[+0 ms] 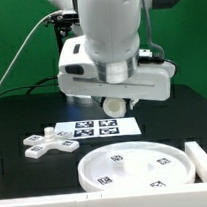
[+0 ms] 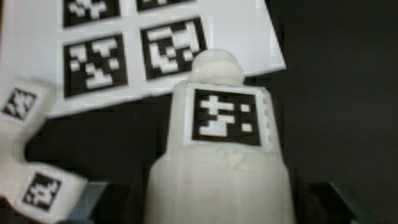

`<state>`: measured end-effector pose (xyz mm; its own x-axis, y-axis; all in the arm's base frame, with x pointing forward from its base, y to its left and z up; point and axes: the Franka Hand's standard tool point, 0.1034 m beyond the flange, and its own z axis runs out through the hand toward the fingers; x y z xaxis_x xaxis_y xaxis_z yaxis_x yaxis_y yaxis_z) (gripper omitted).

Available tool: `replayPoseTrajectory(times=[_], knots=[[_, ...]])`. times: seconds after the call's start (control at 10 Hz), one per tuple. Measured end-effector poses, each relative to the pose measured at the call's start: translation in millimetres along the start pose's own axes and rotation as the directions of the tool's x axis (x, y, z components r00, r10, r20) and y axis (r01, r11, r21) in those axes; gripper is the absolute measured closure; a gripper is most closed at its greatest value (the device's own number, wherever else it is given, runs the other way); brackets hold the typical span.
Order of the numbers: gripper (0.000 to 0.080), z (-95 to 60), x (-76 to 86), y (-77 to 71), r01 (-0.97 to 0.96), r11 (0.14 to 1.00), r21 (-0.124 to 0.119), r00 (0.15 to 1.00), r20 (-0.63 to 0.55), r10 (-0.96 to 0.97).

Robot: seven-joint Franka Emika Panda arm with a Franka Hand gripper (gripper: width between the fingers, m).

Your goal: Assemble round table

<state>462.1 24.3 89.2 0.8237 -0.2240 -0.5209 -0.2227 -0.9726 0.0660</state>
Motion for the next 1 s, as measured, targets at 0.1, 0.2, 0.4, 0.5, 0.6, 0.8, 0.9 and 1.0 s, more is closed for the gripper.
replayPoseTrajectory(times=[0.1,0.2,0.4,0.5,0.6,0.8,0.9,1.0], knots=[[0.0393,-22.5,3.2,-5.6,0.027,0.999,0.042,0.996,-0.083,-0.024],[0.0393,-53.5,9.8,-7.2,0.044,0.994,0.096,0.980,-0.199,-0.024],[0.0393,-62.5,12.1,-4.8,0.055,0.992,0.116,0.928,-0.372,-0.008],[0.0393,-61.5,11.6,-6.5,0.064,0.991,0.118,0.901,-0.433,-0.006],[0.0392,-59.7,11.3,-7.2,0.066,0.991,0.117,0.891,-0.454,-0.006],[0.0393,-62.8,20.1,-11.7,0.083,0.990,0.116,0.802,-0.598,0.003],[0.0393,-61.1,24.4,-15.4,0.091,0.990,0.109,0.774,-0.633,-0.001],[0.0393,-68.9,35.2,-17.0,0.106,0.990,0.095,0.704,-0.710,-0.008]])
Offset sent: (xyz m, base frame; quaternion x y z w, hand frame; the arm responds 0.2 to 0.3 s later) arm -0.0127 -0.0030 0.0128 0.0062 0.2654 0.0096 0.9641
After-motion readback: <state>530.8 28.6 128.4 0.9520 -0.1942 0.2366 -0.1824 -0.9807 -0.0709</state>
